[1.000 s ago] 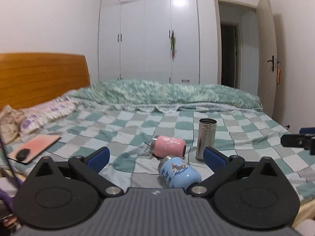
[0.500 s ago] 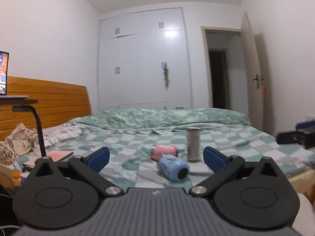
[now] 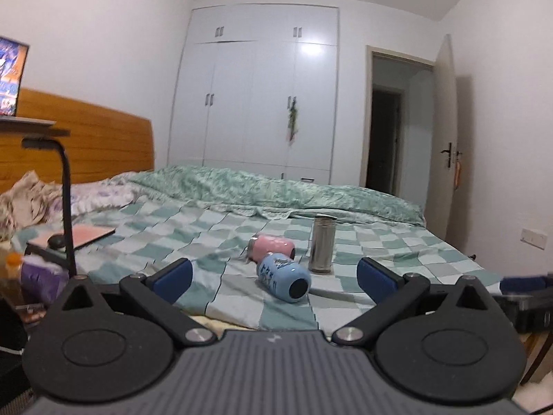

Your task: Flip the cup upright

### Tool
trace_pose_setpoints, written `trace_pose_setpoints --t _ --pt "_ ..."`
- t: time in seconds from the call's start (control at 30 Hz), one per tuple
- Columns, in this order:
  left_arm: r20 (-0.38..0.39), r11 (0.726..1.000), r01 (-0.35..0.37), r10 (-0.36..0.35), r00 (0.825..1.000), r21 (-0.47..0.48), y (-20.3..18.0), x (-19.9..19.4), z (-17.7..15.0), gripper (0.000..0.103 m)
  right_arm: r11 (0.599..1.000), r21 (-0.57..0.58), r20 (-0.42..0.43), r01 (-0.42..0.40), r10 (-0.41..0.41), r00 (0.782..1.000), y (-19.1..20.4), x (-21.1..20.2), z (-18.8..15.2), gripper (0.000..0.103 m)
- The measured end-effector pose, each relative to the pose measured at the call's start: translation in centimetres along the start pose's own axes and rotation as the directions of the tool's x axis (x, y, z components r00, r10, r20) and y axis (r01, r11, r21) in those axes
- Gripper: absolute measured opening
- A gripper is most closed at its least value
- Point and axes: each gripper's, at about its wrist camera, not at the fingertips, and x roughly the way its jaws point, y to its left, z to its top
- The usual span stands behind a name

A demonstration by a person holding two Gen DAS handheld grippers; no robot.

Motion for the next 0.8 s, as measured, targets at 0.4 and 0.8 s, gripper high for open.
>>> trace_pose_setpoints --t 0.4,0.8 --pt "-0.008 1.0 0.01 -0.009 1.0 0.013 -0.3 -0.4 -0.6 0.103 0.999 -0.032 0.013 -0.034 0.035 0.999 1.3 0.3 0.4 0.103" --pt "-0.019 1.0 0.013 -0.014 1.0 -0.002 -0.1 -0.2 -0.7 0.103 0.999 -0.028 0.027 -0.021 0.022 0.999 1.2 0.2 0.3 0.103"
